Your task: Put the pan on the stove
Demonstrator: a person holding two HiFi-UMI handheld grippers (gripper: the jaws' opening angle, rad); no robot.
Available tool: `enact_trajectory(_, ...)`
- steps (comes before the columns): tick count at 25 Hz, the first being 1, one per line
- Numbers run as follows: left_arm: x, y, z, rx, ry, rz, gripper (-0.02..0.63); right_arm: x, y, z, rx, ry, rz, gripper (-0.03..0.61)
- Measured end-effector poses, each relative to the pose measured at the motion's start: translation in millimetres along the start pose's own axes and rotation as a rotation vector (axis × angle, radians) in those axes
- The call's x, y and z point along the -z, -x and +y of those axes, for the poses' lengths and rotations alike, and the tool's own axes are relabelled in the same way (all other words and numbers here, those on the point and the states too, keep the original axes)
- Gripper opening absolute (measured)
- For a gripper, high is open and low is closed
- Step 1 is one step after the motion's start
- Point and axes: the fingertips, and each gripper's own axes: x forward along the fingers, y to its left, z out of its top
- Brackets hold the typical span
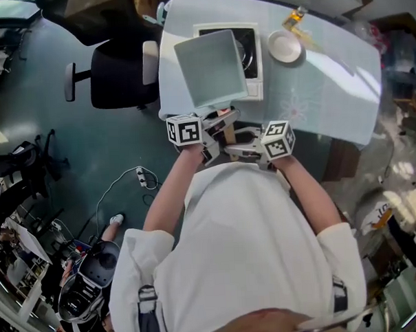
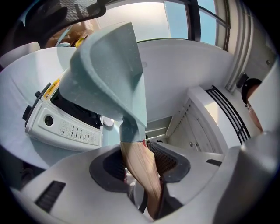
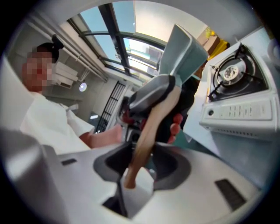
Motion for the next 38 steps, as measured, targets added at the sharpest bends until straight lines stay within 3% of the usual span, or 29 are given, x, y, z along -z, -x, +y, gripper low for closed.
enact_trajectory(7,-11.1,-5.5,42.7,-0.042,-0.002,0.075,0.181,-14.0,-6.6,-33.6,0.025,-0.038,-0.052,0.163)
enact_trajectory(12,-19.3,-19.3,53.6,0.004,0.021,0.093,0.181,-17.9,-10.6,-57.3,0.038,-0.076,-0.077,0.163)
enact_trajectory(25,-21.3,-46.2,99.7,0.015,0.060,0.176,0.183,-21.3,-9.9,-109.1,0.087,-0.143,-0.148,0.163)
enact_trajectory(38,-24.7,-64.3,128.6,0.008,0.084,0.171,0.183,-21.9,-3.1,-140.7,0.084,-0.168,-0.167,0.163)
